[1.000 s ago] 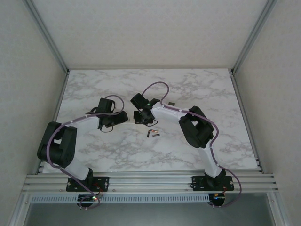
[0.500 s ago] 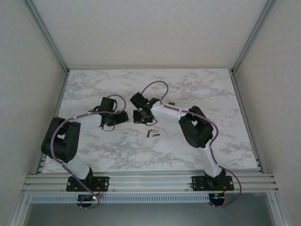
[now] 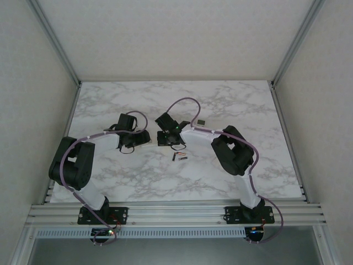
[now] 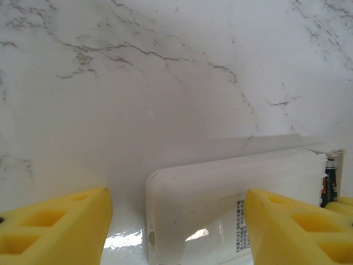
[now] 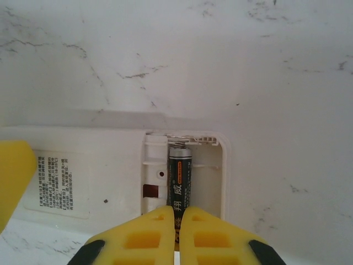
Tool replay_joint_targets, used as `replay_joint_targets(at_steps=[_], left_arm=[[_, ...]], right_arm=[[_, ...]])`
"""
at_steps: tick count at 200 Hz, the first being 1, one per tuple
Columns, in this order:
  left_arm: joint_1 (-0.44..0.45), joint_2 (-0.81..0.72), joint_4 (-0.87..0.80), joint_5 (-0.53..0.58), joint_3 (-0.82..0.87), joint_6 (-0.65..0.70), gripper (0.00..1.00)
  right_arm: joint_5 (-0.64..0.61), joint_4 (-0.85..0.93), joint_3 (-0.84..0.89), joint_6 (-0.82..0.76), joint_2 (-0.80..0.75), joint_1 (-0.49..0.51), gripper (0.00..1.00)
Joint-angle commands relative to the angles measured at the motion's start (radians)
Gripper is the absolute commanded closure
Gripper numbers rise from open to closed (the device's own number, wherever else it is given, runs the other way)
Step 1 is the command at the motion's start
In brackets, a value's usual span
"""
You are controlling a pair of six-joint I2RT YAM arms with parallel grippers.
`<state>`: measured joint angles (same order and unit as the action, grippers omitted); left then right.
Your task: Load the batteries into the remote control
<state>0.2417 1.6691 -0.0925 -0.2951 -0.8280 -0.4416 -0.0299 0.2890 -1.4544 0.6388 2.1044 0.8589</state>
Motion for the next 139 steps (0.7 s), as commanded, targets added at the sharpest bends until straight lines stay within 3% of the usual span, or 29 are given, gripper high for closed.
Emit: replay_joint_targets(at_steps=[1, 42, 87, 126, 139], left_arm=[[0.013, 0.027, 0.016, -0.009, -0.004, 0.003, 0.36], [0.013, 0.022, 0.011, -0.006, -0.006, 0.002, 0.36], [0.015, 0.016, 0.01, -0.005, -0.012, 0.001, 0.36], [0.019, 0.015, 0.011, -0.007, -0.013, 0.0, 0.35], [0.019, 0.014, 0.01, -0.005, -0.011, -0.001, 0.35]], right_arm=[[-0.056, -0.143, 0.079, -0.023, 0.049, 0.006, 0.93], [0.008, -0.101, 0.07, -0.003, -0.023, 0.007, 0.85], [-0.02, -0.029, 0.041, -0.022, -0.116, 0.005, 0.76], [-0.016, 0.008, 0.009, -0.036, -0.113, 0.003, 0.74], [-0.023, 0.02, -0.002, -0.041, -0.102, 0.002, 0.77]])
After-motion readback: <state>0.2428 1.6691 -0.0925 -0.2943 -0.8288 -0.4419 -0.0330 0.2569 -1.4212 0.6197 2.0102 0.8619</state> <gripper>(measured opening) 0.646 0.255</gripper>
